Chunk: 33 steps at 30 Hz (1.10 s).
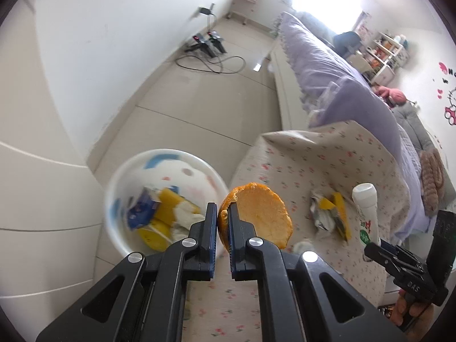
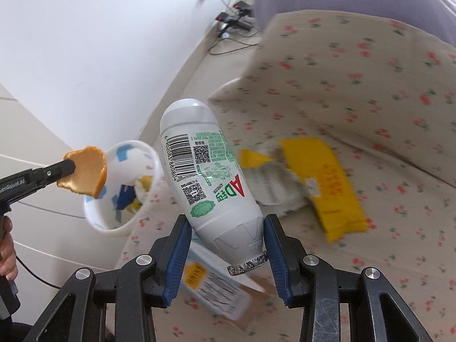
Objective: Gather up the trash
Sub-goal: 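Open the left tool over the wastebasket to drop the bread, then open the right tool over the wastebasket to drop the white bottle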
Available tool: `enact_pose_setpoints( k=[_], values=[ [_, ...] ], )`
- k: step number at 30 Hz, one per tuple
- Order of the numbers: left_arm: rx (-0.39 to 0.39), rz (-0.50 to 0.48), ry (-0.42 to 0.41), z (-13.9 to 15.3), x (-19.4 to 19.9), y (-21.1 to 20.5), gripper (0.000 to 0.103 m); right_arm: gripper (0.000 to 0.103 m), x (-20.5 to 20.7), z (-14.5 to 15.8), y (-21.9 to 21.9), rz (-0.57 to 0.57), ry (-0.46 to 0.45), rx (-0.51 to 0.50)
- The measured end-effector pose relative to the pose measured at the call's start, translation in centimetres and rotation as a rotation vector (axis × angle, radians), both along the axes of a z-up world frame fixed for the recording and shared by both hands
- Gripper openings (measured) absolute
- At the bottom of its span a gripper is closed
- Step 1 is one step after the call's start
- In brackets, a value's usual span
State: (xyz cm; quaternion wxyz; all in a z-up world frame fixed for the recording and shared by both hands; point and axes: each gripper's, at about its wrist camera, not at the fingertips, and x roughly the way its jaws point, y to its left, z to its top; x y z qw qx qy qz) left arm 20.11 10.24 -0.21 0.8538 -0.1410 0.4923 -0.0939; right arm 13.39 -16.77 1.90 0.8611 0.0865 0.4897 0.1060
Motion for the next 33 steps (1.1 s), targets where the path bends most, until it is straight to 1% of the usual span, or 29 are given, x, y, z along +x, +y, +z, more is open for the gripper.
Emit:
enact_pose_setpoints(
  k=[7, 9, 11, 13, 14, 15, 17, 19, 21, 24, 29, 33],
  values=[
    [0.049, 0.06, 0.009, -1.2, 0.4, 3.0, 0.007, 0.046, 1.7, -0.9, 4.6, 0.073, 0.009, 0.004],
    [0.057, 0.06, 0.0, -1.5, 0.6, 3.5, 0.007, 0.046, 2.1, -1.3, 5.6, 0.089, 0.014, 0.005],
    [0.099, 0.057, -0.01, -1.9, 0.8, 3.7, 0.01, 0.046, 2.4, -1.5, 6.7, 0.105, 0.021, 0.005],
    [0.172, 0.072, 0.01, -2.4, 1.1, 4.0, 0.019, 0.046, 2.9, -2.0, 7.7, 0.119, 0.028, 0.008],
    [0.195, 0.08, 0.02, -2.6, 1.1, 4.2, 0.036, 0.046, 3.0, -2.2, 8.2, 0.125, 0.031, 0.01],
    [0.206, 0.085, 0.026, -2.7, 1.0, 4.4, 0.062, 0.046, 3.1, -2.4, 8.7, 0.131, 0.035, 0.012],
    [0.234, 0.113, 0.027, -2.8, 0.7, 4.8, 0.083, 0.046, 3.5, -2.6, 9.4, 0.14, 0.04, 0.015],
    [0.268, 0.13, 0.015, -2.5, 0.3, 5.3, 0.084, 0.046, 3.8, -2.9, 10.3, 0.151, 0.045, 0.017],
    [0.294, 0.136, 0.015, -2.5, -0.1, 5.7, 0.089, 0.046, 4.2, -3.2, 11.0, 0.159, 0.048, 0.013],
    [0.312, 0.142, 0.018, -2.6, -0.7, 6.3, 0.094, 0.046, 4.8, -3.7, 12.0, 0.172, 0.056, 0.008],
    [0.328, 0.135, 0.014, -2.5, -1.5, 6.9, 0.096, 0.046, 5.9, -5.2, 13.5, 0.188, 0.078, -0.003],
    [0.333, 0.141, 0.015, -2.5, -1.8, 7.4, 0.097, 0.046, 6.7, -6.2, 14.3, 0.193, 0.099, 0.021]
  ],
)
